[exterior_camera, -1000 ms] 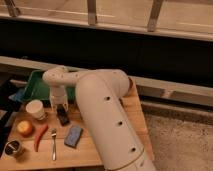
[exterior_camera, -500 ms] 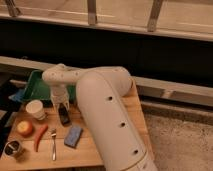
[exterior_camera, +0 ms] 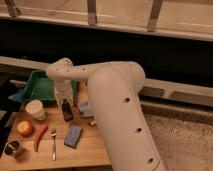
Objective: Place eraser in paper cup
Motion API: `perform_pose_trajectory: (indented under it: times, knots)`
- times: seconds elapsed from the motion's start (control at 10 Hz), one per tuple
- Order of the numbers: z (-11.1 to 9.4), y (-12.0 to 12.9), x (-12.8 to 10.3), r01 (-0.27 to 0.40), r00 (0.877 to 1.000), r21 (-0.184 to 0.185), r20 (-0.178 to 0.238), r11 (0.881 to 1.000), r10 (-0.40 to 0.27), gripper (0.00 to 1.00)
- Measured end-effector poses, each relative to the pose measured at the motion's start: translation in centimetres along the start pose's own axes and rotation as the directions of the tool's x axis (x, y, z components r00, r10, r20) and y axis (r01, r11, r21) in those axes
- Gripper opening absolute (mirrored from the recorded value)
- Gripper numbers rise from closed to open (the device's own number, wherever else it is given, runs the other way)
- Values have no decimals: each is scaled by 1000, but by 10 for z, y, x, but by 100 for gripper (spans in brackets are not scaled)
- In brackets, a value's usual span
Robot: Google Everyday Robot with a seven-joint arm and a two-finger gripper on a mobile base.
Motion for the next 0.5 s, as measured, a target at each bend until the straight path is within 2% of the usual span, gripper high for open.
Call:
perform_pose_trajectory:
  times: [0.2, 0.3, 0.5]
  knots:
    - [-30, 4, -1, 43, 999, -15, 29, 999, -43, 0]
    - [-38, 8, -4, 71, 997, -21, 39, 997, -70, 0]
    - [-50, 33, -20, 150, 987, -43, 65, 988, -147, 0]
